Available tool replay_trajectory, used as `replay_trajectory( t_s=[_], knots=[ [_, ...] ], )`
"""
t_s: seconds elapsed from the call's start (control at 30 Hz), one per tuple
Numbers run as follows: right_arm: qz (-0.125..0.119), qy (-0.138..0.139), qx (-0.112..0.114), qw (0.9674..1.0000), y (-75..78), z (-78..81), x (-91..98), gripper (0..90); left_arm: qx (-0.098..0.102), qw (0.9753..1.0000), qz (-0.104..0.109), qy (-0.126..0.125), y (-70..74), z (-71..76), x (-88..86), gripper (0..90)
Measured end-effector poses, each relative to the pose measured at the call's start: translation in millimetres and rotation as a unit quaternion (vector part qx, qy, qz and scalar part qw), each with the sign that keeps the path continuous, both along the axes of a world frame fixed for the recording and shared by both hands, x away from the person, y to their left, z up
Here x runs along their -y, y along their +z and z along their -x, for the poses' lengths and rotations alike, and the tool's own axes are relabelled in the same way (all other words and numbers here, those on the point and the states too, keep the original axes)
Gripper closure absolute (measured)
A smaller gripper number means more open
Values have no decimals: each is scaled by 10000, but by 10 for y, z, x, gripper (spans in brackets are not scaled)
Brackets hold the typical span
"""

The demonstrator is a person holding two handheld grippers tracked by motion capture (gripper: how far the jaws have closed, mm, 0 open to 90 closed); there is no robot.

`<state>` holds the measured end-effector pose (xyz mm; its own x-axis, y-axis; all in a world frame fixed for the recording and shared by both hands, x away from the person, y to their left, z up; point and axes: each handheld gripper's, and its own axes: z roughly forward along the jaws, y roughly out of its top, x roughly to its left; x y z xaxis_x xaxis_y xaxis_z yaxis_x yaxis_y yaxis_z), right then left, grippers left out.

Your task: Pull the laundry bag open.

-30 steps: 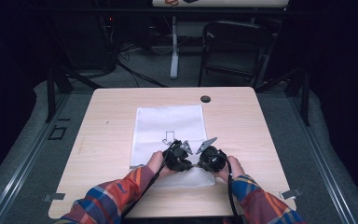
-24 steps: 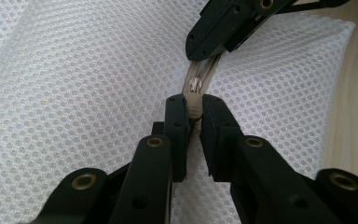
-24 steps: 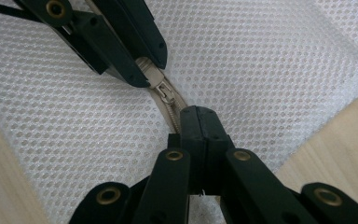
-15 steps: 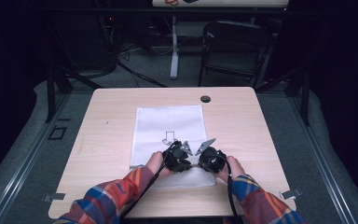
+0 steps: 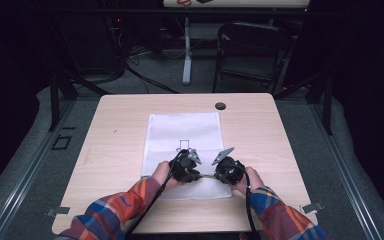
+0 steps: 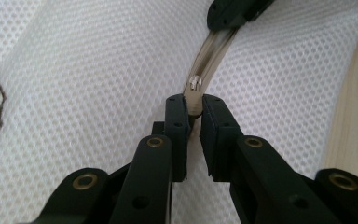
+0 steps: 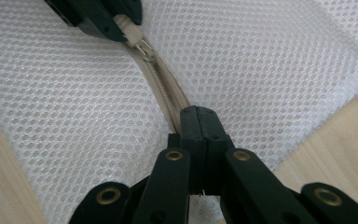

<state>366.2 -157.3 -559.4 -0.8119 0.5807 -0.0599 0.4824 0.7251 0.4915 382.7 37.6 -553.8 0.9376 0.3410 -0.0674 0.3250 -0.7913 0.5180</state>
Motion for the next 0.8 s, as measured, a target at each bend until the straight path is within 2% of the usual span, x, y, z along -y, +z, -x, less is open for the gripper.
replay_trajectory(
  t_s=[0.17, 0.37, 0.47, 0.63, 0.8],
  knots=[
    [63, 10, -14, 10000, 8, 0, -15, 900, -34, 10000, 50, -6, 3, 15, -24, 813],
    [35, 15, -17, 10000, 6, -2, -8, 900, -66, 10000, 10, -21, 16, 27, -43, 813],
    [1, 4, -23, 10000, 2, -2, -5, 900, 22, 10000, 34, -30, 24, 47, -59, 813],
    [31, 20, -20, 10000, 6, -1, -4, 900, 3, 10000, 38, 24, 35, 52, -80, 813],
    [-44, 22, -16, 10000, -3, -3, 2, 900, -1, 10000, 25, 25, 42, 62, -96, 813]
  ],
)
